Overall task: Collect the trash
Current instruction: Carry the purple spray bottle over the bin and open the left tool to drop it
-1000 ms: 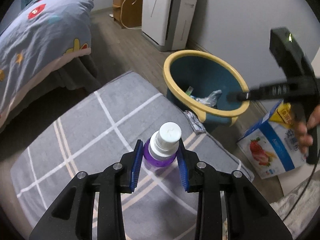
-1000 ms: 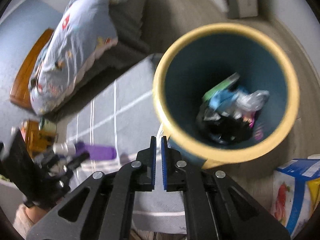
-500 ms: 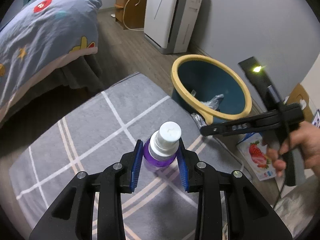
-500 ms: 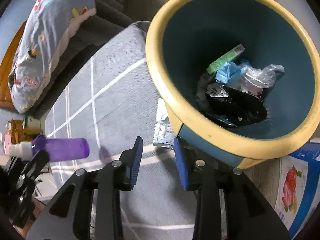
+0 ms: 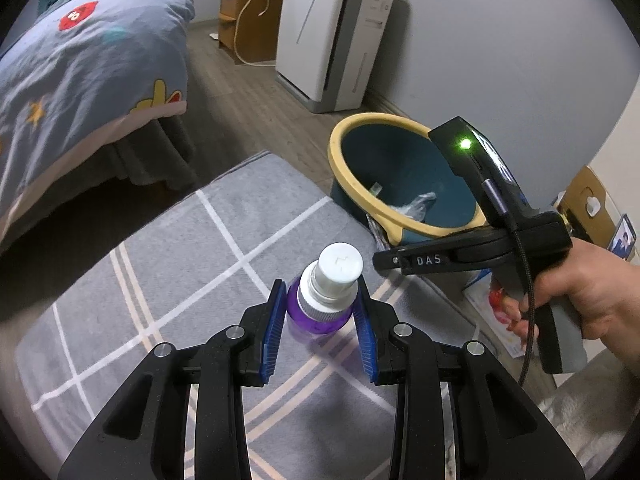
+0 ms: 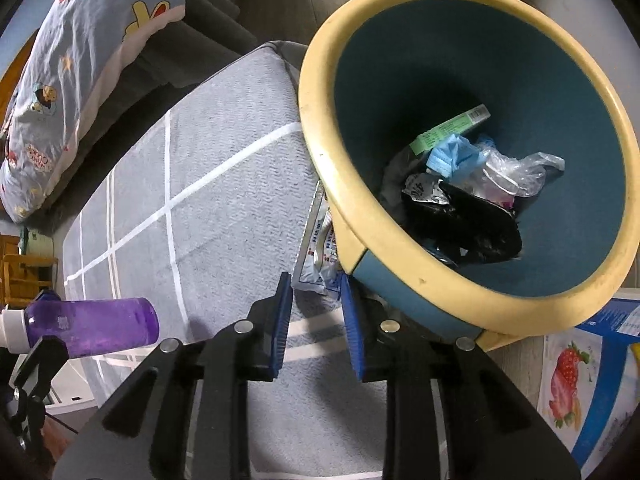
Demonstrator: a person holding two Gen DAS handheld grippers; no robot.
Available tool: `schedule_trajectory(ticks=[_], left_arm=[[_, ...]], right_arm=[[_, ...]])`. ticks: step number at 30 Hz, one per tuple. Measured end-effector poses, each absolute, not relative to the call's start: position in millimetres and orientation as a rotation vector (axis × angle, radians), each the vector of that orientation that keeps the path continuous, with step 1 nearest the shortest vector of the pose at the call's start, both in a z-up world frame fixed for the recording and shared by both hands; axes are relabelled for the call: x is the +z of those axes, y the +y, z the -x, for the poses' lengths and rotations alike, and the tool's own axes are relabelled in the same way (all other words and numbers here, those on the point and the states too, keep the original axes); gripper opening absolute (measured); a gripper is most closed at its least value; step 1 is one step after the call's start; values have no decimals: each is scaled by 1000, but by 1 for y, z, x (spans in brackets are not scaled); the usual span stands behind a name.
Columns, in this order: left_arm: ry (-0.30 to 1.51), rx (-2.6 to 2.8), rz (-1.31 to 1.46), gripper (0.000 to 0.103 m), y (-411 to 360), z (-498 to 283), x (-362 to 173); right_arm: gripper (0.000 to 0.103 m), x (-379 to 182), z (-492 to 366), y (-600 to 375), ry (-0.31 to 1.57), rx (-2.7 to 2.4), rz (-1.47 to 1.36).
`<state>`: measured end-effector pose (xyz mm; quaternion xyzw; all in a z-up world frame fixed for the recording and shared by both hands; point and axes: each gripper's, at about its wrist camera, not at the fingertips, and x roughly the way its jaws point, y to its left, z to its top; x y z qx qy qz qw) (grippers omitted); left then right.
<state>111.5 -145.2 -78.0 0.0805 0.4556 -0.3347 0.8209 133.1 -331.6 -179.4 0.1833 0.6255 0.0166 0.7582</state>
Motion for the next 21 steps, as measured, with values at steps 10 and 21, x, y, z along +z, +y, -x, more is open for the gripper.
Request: schedule_trajectory(ticks=[10,21], left_arm=[[964,-717,-147,35,-147,-117,-76],[897,-737,-144,35,-179,-130,-50]], right_arm=[[3,-168,-136,-324,1347,162,-474],[3,-118,-135,-380,1188,149,-536]])
